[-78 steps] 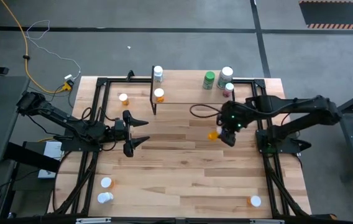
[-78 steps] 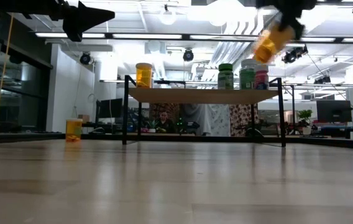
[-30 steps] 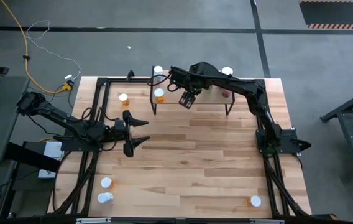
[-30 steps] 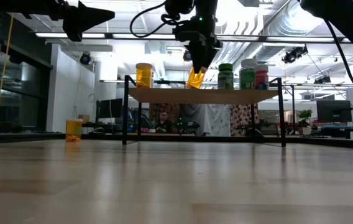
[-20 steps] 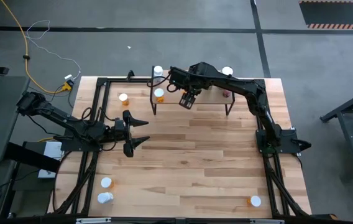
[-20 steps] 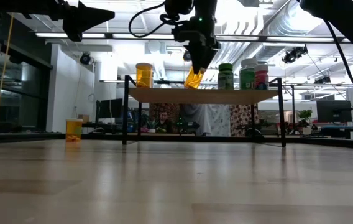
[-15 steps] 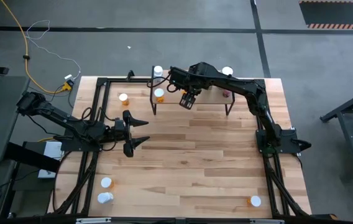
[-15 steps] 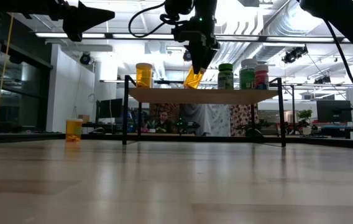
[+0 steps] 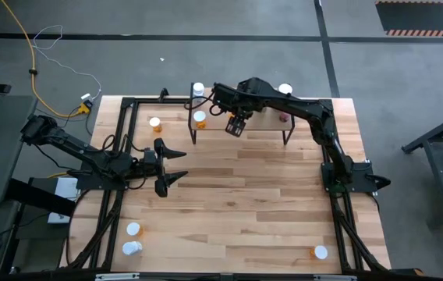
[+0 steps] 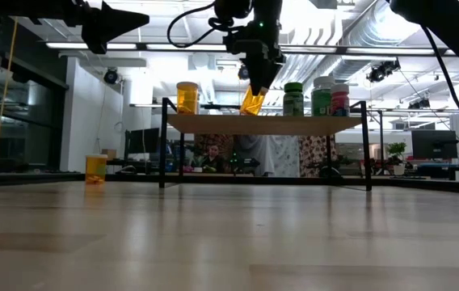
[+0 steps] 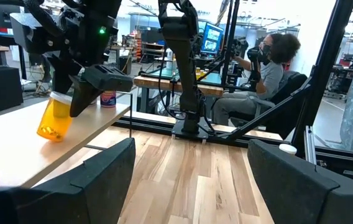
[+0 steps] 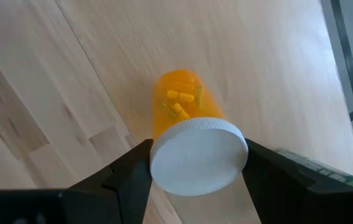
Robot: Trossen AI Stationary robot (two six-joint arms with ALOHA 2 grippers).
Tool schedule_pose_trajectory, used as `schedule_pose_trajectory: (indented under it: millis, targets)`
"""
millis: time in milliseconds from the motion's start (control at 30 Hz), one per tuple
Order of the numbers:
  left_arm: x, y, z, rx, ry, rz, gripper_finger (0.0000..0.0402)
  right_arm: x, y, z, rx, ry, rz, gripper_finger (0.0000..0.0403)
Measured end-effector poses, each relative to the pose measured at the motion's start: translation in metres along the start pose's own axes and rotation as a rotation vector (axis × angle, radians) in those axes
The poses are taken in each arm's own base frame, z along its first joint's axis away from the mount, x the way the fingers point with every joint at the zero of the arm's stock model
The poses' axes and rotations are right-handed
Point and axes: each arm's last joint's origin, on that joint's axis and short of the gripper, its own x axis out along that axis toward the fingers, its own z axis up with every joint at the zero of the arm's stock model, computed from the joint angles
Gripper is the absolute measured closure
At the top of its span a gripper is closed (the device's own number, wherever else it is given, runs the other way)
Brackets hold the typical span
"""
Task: Pick and place medicine bottles onto shelf by color
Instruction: Put the orange pill bottle on the shelf
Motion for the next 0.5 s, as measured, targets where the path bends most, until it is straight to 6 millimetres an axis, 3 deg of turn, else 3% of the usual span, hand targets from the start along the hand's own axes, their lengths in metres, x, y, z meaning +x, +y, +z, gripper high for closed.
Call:
schedule_pose_trajectory:
  millis: [500]
  targets:
    - [0.000,0.000,0.000,0.000,0.000,0.000,0.0100,0.003,-0.015,0.001,0.038,0.007,0.040,0.0165]
